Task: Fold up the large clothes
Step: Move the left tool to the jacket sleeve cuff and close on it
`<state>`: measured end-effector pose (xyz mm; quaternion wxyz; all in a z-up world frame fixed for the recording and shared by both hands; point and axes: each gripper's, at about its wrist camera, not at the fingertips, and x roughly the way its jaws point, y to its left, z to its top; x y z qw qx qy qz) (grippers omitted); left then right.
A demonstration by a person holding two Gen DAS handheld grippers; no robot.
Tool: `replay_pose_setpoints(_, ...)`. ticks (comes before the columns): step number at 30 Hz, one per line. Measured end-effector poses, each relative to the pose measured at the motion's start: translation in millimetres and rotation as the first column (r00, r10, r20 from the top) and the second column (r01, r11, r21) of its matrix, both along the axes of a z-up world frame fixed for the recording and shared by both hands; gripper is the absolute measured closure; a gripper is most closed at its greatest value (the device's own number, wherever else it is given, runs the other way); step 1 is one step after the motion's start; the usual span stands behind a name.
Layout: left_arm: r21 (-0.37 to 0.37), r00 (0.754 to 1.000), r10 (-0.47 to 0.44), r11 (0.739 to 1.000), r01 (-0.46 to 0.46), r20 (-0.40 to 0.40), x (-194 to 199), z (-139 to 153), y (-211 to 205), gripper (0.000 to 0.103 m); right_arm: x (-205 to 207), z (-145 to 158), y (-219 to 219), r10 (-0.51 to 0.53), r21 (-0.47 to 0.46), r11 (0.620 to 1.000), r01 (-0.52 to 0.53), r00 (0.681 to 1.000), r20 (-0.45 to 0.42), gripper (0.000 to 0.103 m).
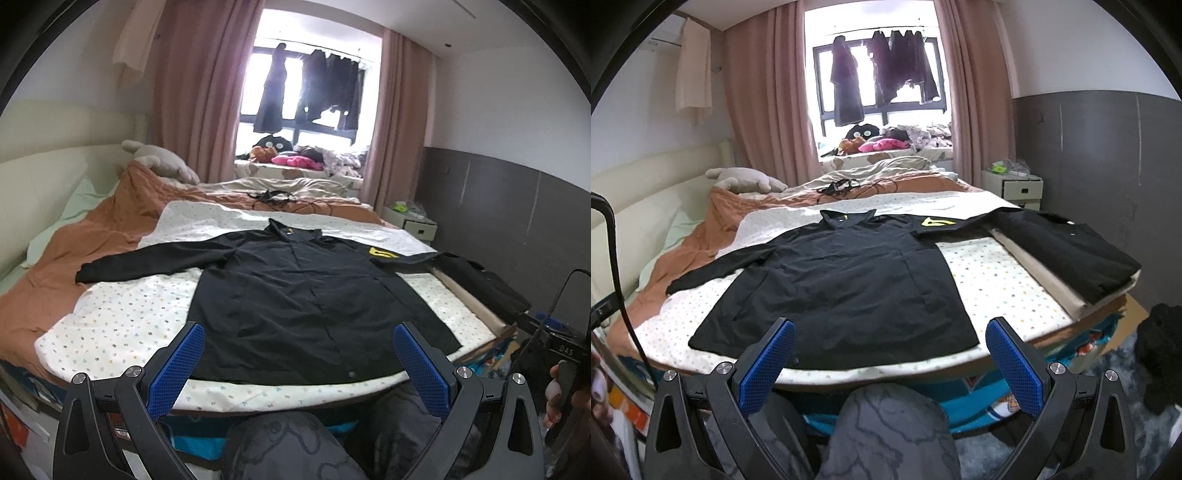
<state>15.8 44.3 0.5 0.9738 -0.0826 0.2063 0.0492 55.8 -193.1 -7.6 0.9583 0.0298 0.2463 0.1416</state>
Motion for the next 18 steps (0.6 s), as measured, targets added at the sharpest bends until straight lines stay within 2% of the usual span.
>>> replay_pose_setpoints(7,-0.004,0.999,0.053,0.999,-0.053,-0.01,28,1,25,0.001,44,-5,13,0.031,0.034,0.999,-0.031,0.999,-0.01,0.0)
replay_pose_setpoints(18,-0.045,0.983,0.163,0.985,-0.167,-0.084,77,-13,76,0.001,110,-10,57,0.144,0.01,0.99,-0.144,0.989,-0.027,0.0)
